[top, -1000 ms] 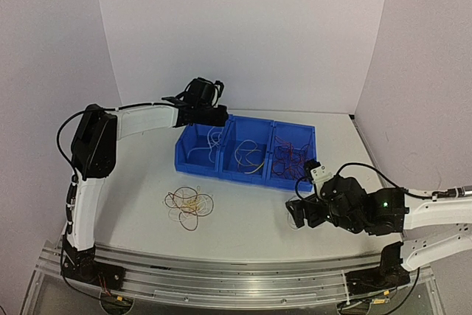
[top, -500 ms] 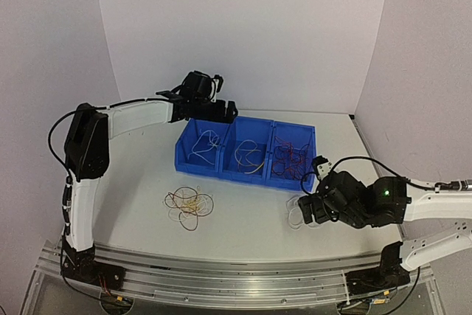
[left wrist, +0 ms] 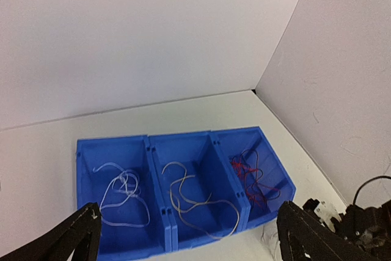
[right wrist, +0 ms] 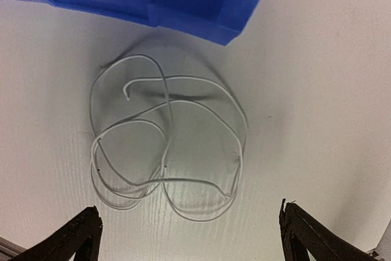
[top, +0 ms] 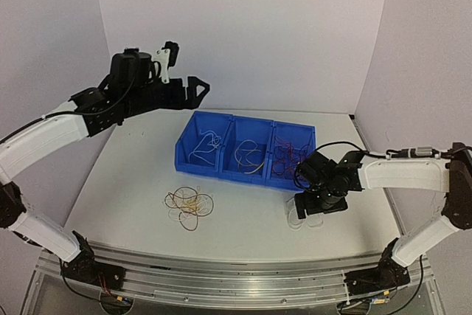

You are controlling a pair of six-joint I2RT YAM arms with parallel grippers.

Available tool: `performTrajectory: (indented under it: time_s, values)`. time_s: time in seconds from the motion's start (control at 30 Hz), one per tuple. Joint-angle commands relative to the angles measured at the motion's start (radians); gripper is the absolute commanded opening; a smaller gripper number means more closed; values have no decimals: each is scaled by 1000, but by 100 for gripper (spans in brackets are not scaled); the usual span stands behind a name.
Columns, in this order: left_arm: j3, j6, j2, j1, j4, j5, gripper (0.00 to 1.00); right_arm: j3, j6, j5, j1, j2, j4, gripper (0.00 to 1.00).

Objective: Untangle the cables

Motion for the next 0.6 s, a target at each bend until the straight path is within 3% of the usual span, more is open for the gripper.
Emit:
performTrajectory:
  time_s: [0.0,0.17,0.37,0.5,0.57]
  values:
    - [-254,-160,-148,-2,-131,-63,100,70,28,-81,-3,103,-6,98]
    - [-450,-306,-262,-8,-233,-78,100,82,28,-74,-4,171,34,98]
    - [-561,-404,-331,-11,-285,-97,100,36,47,-66,-4,223,141,93]
    - [-605,-425,-367,-11,-265,-89,100,11,62,-29,-4,244,189,80]
    - [-617,-435,-367,-11,-262,-90,100,0,67,-17,-4,246,199,69]
